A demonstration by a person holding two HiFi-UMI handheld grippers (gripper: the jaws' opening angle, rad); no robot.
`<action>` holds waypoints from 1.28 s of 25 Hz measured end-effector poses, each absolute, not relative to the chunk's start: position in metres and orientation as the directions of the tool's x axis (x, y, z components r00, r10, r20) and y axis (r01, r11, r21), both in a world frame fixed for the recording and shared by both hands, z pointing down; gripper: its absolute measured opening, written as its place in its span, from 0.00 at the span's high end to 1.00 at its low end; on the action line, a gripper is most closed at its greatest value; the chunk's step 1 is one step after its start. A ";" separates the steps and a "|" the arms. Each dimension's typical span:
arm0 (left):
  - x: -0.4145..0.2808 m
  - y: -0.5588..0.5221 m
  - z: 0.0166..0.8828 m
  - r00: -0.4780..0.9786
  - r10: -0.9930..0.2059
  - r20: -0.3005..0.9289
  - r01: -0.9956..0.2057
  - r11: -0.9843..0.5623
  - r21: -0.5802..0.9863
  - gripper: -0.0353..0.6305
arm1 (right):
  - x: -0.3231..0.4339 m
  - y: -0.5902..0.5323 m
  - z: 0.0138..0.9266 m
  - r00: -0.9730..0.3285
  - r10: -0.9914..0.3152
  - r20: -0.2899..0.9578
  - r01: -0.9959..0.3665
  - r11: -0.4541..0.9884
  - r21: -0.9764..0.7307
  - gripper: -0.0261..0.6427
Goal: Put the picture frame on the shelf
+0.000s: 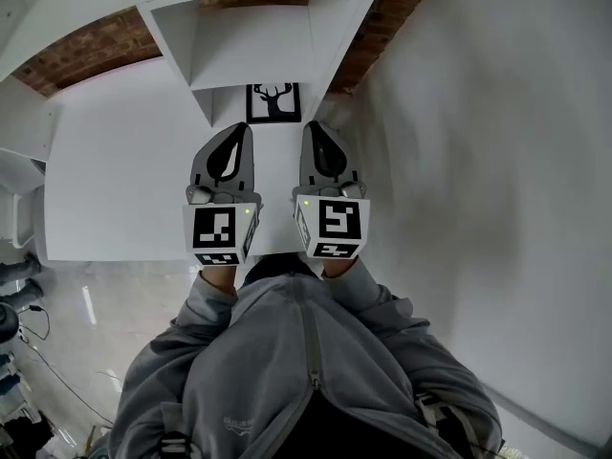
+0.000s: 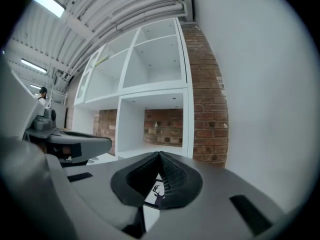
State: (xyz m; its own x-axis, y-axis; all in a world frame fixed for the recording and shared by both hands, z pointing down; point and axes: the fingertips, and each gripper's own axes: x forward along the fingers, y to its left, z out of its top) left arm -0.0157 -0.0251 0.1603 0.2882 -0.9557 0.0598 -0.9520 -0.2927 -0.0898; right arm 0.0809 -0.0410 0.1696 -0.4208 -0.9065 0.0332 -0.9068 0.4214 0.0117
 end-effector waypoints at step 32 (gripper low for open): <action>0.000 0.044 0.115 0.291 -0.955 -0.053 -0.952 -0.283 -0.111 0.94 | 0.098 0.029 0.120 -0.489 -0.868 -0.090 -0.872 0.488 0.035 0.92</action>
